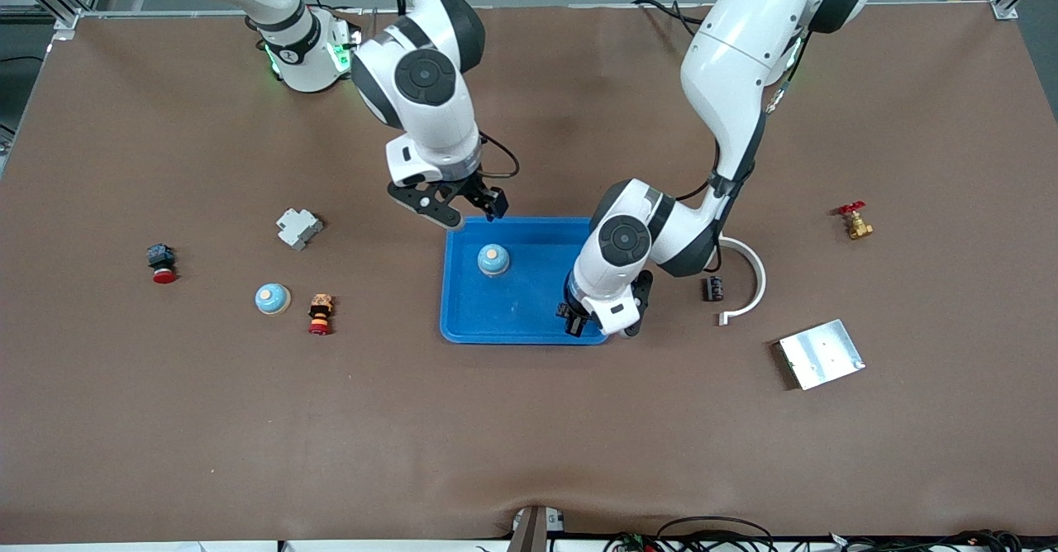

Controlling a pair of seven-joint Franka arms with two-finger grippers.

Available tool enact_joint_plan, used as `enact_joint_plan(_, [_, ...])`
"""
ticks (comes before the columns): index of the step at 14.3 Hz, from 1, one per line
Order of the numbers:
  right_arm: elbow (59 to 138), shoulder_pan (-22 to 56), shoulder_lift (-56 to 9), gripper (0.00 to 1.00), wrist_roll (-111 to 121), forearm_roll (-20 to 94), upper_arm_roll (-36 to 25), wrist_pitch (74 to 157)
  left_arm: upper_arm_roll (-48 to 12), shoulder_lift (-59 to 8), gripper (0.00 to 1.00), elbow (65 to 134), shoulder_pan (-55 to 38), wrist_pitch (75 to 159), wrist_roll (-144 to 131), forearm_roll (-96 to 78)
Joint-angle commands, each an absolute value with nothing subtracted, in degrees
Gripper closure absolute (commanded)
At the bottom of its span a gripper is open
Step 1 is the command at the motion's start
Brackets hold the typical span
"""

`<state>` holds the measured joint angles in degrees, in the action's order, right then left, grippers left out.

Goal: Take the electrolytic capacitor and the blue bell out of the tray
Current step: 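Carry the capacitor toward the white arc while the right gripper reaches the bell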

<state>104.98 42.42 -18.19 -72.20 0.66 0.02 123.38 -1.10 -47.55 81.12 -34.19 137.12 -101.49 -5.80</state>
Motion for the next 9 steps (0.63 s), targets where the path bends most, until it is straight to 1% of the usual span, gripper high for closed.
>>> enact_joint_plan(1, [105.0,44.6,-20.3,0.00,-77.7,-3.7,-0.6,125.9,-1.0,-43.4,1.00,82.4,-32.8,133.4,-99.6,-3.6])
enact_joint_plan(3, [105.0,44.6,-21.8,0.00,-79.3,-4.9,-0.6,127.7,-1.1,-41.0,1.00,83.1,-32.3,126.8,-92.1,-3.4])
enact_joint_plan(4, [105.0,45.1,-22.3,0.00,-79.4,-5.0,-0.6,128.5,-1.1,-38.6,1.00,85.4,-31.6,123.9,-87.2,-3.4])
enact_joint_plan(5, [105.0,45.4,-23.0,0.00,-80.3,-5.3,-0.7,129.0,-1.2,-34.8,1.00,89.5,-30.7,123.4,-81.7,-3.5])
enact_joint_plan(9, [104.8,45.3,-25.7,0.00,-84.0,-9.1,-0.7,133.8,-1.5,-16.8,1.00,109.5,-24.6,123.5,-60.9,-4.0])
